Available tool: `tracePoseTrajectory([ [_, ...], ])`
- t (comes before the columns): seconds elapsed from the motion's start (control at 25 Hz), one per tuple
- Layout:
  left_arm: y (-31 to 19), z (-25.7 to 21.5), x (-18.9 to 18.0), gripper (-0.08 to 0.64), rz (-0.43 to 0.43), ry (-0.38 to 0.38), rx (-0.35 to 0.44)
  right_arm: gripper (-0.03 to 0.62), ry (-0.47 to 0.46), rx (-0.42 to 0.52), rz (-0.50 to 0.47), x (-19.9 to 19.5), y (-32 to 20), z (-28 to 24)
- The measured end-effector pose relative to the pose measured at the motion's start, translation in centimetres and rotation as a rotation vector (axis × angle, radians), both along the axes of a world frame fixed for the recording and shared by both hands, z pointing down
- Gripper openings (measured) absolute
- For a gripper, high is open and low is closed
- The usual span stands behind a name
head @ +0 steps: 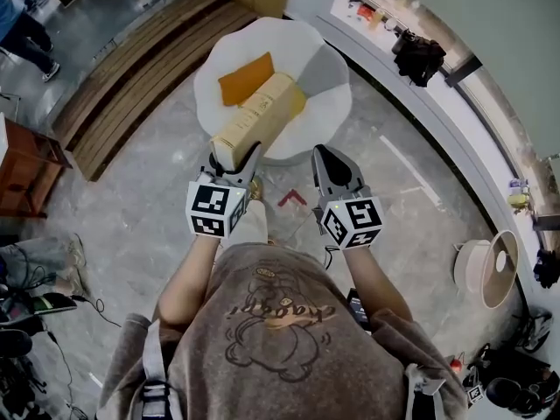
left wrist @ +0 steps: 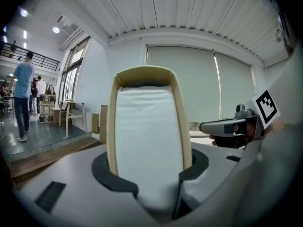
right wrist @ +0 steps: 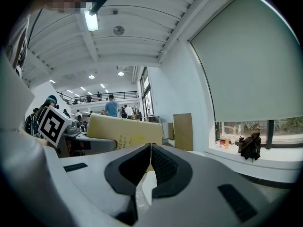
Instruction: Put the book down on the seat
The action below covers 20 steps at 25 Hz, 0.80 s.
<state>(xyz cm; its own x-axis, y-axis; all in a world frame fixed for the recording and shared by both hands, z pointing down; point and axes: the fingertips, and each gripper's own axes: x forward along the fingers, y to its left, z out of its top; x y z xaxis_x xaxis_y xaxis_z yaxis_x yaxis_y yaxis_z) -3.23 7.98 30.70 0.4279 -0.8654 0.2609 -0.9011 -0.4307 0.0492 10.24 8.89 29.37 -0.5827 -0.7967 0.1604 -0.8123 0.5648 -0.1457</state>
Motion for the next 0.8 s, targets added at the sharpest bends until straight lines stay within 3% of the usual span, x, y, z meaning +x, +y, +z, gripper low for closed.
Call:
tracePoseTrajectory([
  [0.8, -17.8, 1.2, -2.5, 0.216, 0.09, 0.0, -0.05, 0.02, 0.009, -0.042, 0.048, -3.7, -17.4, 1.2],
])
